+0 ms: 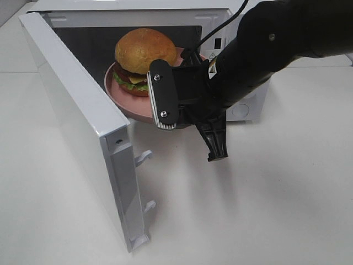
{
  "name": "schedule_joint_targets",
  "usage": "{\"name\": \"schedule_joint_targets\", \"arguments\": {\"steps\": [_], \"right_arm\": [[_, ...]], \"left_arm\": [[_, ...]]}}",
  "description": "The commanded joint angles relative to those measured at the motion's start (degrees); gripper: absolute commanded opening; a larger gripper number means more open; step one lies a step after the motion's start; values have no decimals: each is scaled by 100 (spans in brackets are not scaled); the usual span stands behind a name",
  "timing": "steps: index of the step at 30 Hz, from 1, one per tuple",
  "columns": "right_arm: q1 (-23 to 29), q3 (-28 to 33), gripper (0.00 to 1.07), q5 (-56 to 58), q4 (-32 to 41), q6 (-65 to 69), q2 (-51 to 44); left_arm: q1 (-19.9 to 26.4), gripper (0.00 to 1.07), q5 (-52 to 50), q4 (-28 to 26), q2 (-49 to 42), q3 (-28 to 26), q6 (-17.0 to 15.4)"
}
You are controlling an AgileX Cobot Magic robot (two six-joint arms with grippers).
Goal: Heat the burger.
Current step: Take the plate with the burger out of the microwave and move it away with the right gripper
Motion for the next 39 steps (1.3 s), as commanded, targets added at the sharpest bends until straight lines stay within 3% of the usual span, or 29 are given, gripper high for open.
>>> {"name": "schedule_joint_targets", "arguments": {"steps": [1, 19, 39], "right_arm": [[-103, 109, 0, -367, -143, 189, -327], [69, 854, 0, 178, -155, 321, -1324], [235, 1856, 0, 201, -900, 1077, -2630]], "left_arm": [[11, 101, 17, -17, -29, 17, 0], [11, 101, 17, -17, -29, 17, 0], [11, 101, 17, -17, -29, 17, 0]]}}
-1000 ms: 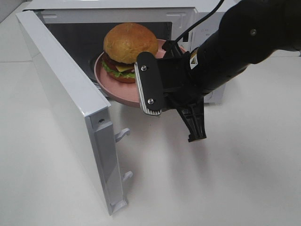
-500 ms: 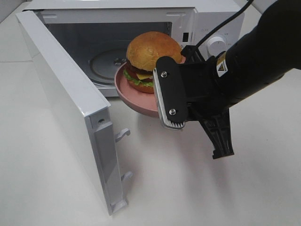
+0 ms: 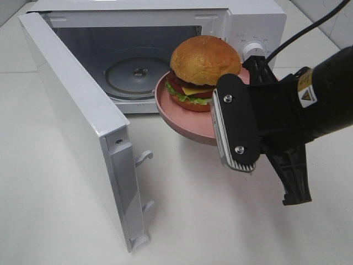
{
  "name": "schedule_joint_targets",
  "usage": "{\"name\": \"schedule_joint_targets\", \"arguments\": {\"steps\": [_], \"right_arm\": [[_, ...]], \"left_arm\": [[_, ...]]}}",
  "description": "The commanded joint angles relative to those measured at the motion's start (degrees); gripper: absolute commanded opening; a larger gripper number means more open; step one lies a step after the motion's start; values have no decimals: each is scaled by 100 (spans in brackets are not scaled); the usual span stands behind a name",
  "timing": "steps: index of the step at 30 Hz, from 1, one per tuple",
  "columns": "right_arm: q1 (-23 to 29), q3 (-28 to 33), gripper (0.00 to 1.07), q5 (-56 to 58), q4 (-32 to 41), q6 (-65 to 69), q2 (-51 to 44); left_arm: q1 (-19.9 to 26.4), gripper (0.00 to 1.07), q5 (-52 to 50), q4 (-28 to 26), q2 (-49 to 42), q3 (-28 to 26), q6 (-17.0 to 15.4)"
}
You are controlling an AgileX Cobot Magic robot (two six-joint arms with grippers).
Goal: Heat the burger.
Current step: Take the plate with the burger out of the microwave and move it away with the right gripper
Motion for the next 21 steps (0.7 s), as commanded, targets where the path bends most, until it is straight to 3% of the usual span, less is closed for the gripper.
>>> {"name": "schedule_joint_targets", "arguments": {"steps": [1, 13, 21], "right_arm": [[17, 223, 0, -378, -258, 109, -470], [-6, 1123, 1, -367, -957, 951, -1301], [-6, 1346, 1, -178, -1243, 2023, -1553]], "left_arm": [[11, 101, 17, -17, -29, 17, 0], [11, 101, 17, -17, -29, 17, 0], [11, 101, 17, -17, -29, 17, 0]]}}
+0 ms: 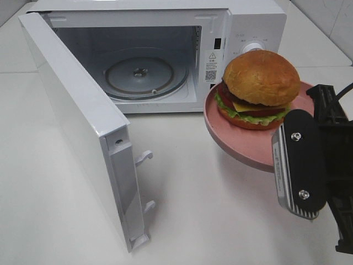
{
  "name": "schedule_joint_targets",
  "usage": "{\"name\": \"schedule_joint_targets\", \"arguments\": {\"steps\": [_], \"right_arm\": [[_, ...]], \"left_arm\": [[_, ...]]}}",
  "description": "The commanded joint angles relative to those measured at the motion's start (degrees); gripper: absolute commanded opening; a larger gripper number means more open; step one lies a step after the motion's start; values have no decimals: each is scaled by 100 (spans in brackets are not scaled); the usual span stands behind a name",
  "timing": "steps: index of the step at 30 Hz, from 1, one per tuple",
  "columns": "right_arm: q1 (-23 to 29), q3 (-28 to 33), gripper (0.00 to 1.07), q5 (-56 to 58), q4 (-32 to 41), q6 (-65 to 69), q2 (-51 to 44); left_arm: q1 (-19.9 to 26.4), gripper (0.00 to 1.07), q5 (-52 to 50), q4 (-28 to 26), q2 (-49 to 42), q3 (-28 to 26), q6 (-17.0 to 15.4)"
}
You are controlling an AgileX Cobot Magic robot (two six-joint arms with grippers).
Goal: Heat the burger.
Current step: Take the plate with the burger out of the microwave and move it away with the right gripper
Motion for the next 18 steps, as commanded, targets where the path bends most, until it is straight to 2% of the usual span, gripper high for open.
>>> {"name": "schedule_joint_targets", "arguments": {"steps": [1, 3, 9, 11, 14, 16, 18], "right_arm": [[-6, -29, 1, -206, -218, 390, -120], [-6, 11, 1, -57, -539, 945, -120], [-241, 126, 1, -63, -733, 1335, -120], [-573, 241, 2, -80, -1123, 1765, -120], [-642, 252, 2, -103, -1261, 1896, -120], [-1060, 252, 2, -126, -1862, 2670, -120], [-1134, 252, 2, -126, -2005, 2882, -120]], "left_arm": [[11, 101, 17, -17, -29, 17, 0], [11, 101, 17, -17, -29, 17, 0], [11, 101, 17, -17, -29, 17, 0], [11, 101, 17, -17, -29, 17, 0], [11, 101, 17, -17, -29, 17, 0], [11, 101, 17, -17, -29, 17, 0], [11, 101, 17, -17, -29, 17, 0]]}}
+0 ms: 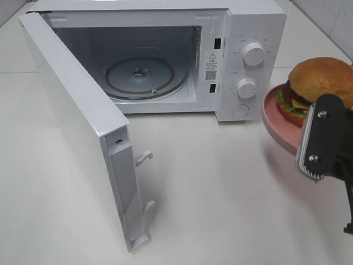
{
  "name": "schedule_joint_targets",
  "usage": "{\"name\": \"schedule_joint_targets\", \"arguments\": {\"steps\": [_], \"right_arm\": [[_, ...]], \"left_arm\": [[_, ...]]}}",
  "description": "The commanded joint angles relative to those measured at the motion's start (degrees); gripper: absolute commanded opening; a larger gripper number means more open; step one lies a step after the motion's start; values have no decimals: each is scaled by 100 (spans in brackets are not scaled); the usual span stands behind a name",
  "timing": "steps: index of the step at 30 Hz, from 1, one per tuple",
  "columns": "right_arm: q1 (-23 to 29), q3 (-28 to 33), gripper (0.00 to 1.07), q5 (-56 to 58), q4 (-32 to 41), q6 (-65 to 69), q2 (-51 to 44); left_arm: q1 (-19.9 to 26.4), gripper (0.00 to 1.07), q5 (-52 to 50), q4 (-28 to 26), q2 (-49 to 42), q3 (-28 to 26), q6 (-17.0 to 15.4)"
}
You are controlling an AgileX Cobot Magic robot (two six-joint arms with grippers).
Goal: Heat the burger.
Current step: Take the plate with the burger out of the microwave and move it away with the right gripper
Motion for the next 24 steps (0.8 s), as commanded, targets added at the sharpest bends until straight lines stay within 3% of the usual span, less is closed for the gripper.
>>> {"name": "schedule_joint_targets", "arguments": {"steps": [1, 9, 16, 24], "right_arm": [[-407, -52, 2, -241, -940, 877, -97], [-716, -52, 2, -86, -1570, 1770, -63], [-1037, -52, 2, 613, -2378, 3317, 424], [-1220, -52, 3, 1346, -2773, 4813, 1031]], "left_arm": [[11, 101, 17, -17, -29, 17, 0], [11, 101, 17, -17, -29, 17, 0], [11, 101, 17, -17, -29, 17, 0], [11, 101, 17, -17, -29, 17, 0]]}}
